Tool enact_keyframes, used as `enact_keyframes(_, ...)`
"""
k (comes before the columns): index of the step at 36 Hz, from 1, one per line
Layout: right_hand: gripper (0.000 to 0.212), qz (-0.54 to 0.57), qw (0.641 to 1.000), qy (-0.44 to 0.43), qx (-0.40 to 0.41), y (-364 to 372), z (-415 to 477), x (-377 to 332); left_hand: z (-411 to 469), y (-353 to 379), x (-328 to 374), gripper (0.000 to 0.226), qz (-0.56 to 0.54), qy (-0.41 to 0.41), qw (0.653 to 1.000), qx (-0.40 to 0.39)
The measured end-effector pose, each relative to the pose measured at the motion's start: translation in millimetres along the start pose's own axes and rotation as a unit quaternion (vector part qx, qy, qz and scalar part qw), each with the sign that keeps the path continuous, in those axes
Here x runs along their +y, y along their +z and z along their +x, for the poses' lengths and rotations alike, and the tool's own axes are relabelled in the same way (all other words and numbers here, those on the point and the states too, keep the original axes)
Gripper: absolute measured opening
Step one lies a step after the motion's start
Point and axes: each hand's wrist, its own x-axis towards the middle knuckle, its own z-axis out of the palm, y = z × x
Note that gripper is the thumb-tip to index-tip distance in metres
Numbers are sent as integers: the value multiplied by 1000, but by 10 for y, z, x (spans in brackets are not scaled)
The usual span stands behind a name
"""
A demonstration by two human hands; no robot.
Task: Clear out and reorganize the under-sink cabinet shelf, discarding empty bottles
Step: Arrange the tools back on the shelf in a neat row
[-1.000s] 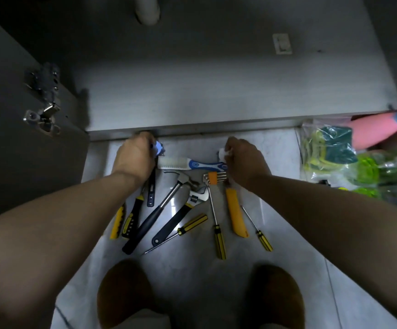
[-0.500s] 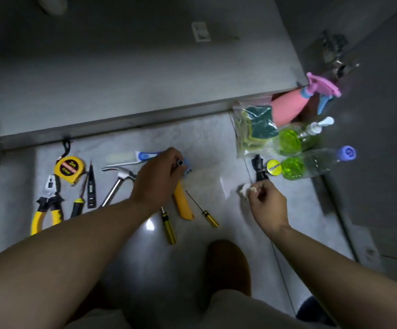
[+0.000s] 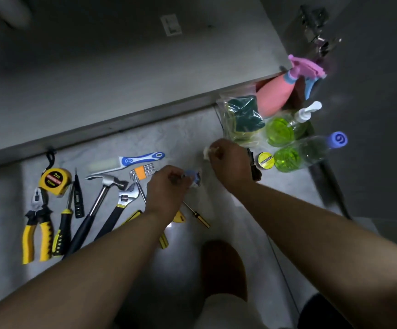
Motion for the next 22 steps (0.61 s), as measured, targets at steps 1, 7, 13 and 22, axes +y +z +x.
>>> enact_keyframes(1,10,-9,1000,-14,-3,37,119,-81,24,-33,-11,18,-16,-11,1000,3)
enact_keyframes(7,15,-103,994,-47,-3,279,649,-428,124,-202,-76,23,-157,-89,984,8)
enact_keyframes(13,18,-114,993,-10,7,408,765,-494,178,-262,-176,25,-217,-112,970,9)
enact_keyframes(22,29,-40,999,13,28,327,607,-592,136,-222,-153,28,-232,-114,966,-1)
